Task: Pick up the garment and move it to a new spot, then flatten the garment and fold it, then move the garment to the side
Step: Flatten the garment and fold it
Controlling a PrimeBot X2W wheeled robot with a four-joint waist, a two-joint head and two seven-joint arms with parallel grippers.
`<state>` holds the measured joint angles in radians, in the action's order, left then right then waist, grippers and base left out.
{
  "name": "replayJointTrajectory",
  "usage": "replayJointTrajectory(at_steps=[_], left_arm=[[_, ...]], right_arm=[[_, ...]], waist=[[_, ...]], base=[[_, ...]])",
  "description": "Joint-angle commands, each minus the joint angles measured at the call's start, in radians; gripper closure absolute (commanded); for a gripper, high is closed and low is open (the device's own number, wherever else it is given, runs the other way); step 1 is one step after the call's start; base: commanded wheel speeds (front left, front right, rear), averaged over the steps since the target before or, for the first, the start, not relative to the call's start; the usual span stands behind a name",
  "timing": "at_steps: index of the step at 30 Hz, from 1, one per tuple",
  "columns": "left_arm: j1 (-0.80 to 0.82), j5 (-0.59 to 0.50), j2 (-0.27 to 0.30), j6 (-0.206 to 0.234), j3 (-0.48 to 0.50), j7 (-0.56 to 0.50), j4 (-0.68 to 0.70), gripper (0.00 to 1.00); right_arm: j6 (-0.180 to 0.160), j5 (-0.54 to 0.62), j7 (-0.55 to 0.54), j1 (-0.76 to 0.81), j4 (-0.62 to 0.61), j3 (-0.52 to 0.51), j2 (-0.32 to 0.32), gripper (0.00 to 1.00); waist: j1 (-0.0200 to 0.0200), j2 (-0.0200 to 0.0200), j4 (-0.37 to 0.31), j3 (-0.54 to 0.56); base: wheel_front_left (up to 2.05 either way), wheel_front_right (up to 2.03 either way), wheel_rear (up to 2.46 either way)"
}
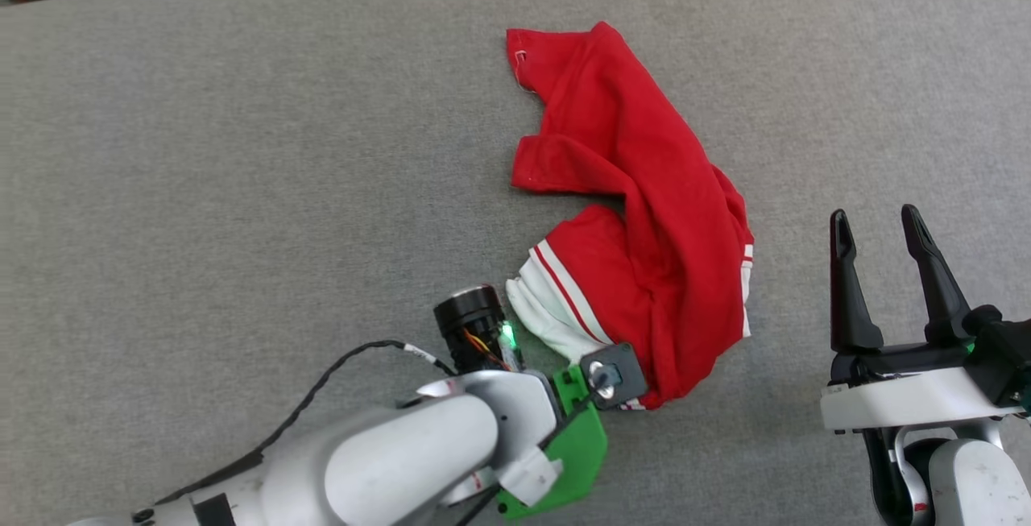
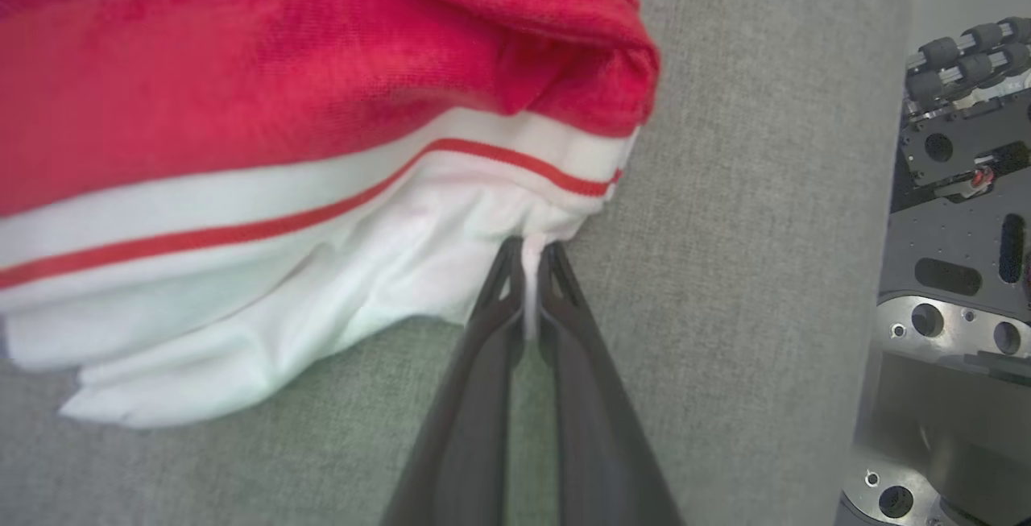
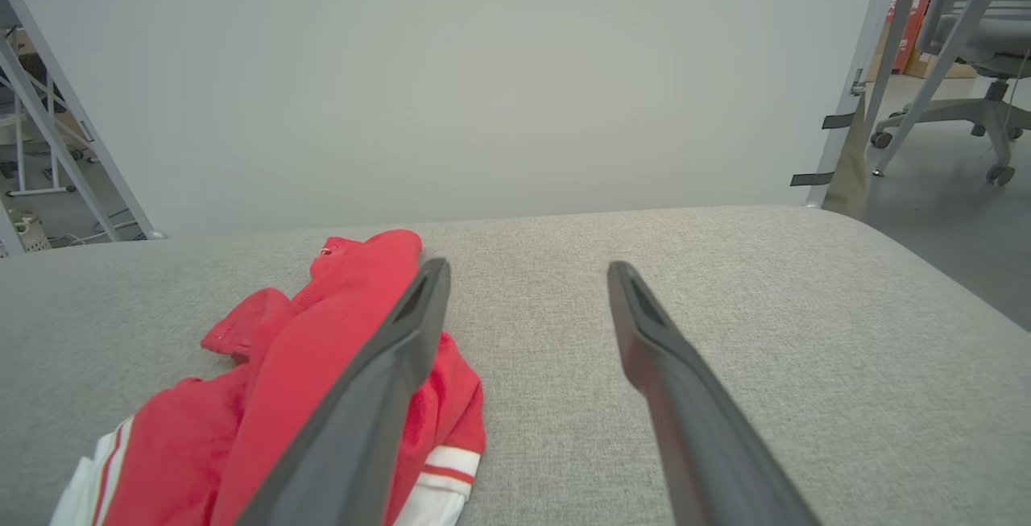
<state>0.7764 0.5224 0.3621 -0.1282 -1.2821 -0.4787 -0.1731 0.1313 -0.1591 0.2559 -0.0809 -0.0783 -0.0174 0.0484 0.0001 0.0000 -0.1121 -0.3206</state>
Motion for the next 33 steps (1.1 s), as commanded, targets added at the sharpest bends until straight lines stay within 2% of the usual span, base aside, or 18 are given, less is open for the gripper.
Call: replayJointTrajectory(at_steps=[1, 4, 8, 13, 19, 23, 27, 33], left_arm=[[0.012, -0.003, 0.022, -0.002, 0.002, 0.037, -0.017, 1.0], [0.035, 0.01, 0.054, -0.002, 0.006, 0.124, -0.043, 1.0], [0.048, 0.021, 0.123, 0.006, 0.04, 0.189, -0.07, 1.0], [0.024, 0.054, 0.228, 0.051, 0.1, 0.229, -0.053, 1.0], [-0.06, 0.129, 0.369, 0.13, 0.178, 0.275, -0.05, 1.0], [-0.126, 0.181, 0.432, 0.163, 0.212, 0.315, -0.098, 1.0], [-0.183, 0.24, 0.457, 0.175, 0.242, 0.362, -0.163, 1.0], [-0.255, 0.317, 0.439, 0.158, 0.265, 0.423, -0.289, 1.0]], right_arm=[[-0.001, 0.0, 0.006, 0.012, 0.002, -0.003, 0.002, 0.0], [-0.001, 0.0, 0.006, 0.028, 0.002, -0.014, 0.002, 0.0], [-0.001, -0.001, 0.006, 0.041, 0.003, -0.017, 0.002, 0.0], [-0.001, -0.004, 0.006, 0.054, 0.003, -0.025, 0.002, 0.0], [-0.001, -0.005, 0.006, 0.066, 0.002, -0.026, 0.002, 0.0], [-0.001, -0.001, 0.006, 0.071, 0.003, -0.028, 0.002, 0.0], [-0.001, 0.006, 0.006, 0.073, 0.005, -0.036, 0.002, 0.0], [-0.001, 0.014, 0.006, 0.068, 0.005, -0.042, 0.002, 0.0]], waist=[[-0.0001, 0.0, 0.039, 0.043], [-0.0001, 0.0, 0.072, 0.071], [-0.0001, 0.0, 0.106, 0.098], [-0.0001, 0.0, 0.137, 0.12], [-0.0001, 0.0, 0.151, 0.129], [-0.0001, 0.0, 0.153, 0.125], [-0.0001, 0.0, 0.154, 0.118], [-0.0001, 0.0, 0.155, 0.103]], base=[[0.0, 0.0, 0.0], [0.0, 0.0, 0.0], [0.0, 0.0, 0.0], [0.0, 0.0, 0.0], [0.0, 0.0, 0.0], [0.0, 0.0, 0.0], [0.0, 0.0, 0.0], [0.0, 0.0, 0.0]])
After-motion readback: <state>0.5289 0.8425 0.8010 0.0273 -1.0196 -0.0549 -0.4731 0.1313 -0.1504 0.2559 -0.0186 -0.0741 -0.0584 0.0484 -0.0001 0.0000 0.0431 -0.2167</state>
